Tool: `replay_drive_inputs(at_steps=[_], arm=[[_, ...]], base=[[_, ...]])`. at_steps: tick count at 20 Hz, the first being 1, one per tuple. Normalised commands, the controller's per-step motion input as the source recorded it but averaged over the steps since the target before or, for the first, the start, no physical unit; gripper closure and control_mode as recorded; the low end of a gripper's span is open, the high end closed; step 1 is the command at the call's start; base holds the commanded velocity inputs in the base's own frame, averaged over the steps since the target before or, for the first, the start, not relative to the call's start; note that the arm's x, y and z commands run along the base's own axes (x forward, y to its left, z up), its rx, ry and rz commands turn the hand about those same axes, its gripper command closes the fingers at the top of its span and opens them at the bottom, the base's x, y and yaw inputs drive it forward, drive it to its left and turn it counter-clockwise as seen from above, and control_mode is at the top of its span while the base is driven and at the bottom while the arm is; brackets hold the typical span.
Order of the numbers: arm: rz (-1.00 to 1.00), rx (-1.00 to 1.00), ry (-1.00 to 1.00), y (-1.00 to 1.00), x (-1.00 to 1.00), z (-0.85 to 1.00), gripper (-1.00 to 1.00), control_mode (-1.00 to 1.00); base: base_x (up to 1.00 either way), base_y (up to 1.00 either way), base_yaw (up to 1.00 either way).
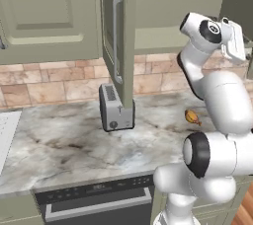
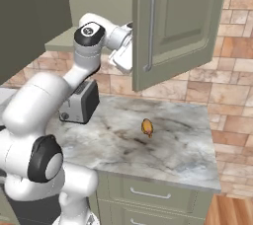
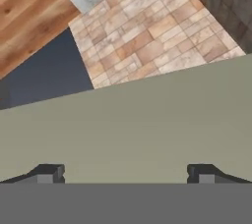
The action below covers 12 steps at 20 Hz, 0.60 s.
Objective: Retrieve the tupperware from the cabinet, then place the raw meat into the tupperware to avoid contamination.
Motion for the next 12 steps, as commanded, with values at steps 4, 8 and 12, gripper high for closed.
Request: replay_drive_inputs(at_steps=[4, 8, 12], arm=[[-0.06, -0.01, -0.02, -0.69, -0.68, 0.00, -1.00, -1.00], [-0.02, 0.04, -0.10, -0.77, -0.41, 0.00, -1.00, -1.00], [0.00, 0.06, -0.05, -0.69, -0.11, -0.01, -1.00, -1.00]], base=[[0.00, 0.00, 0.00], [0.00, 0.00, 0.00], [0.00, 0.00, 0.00]])
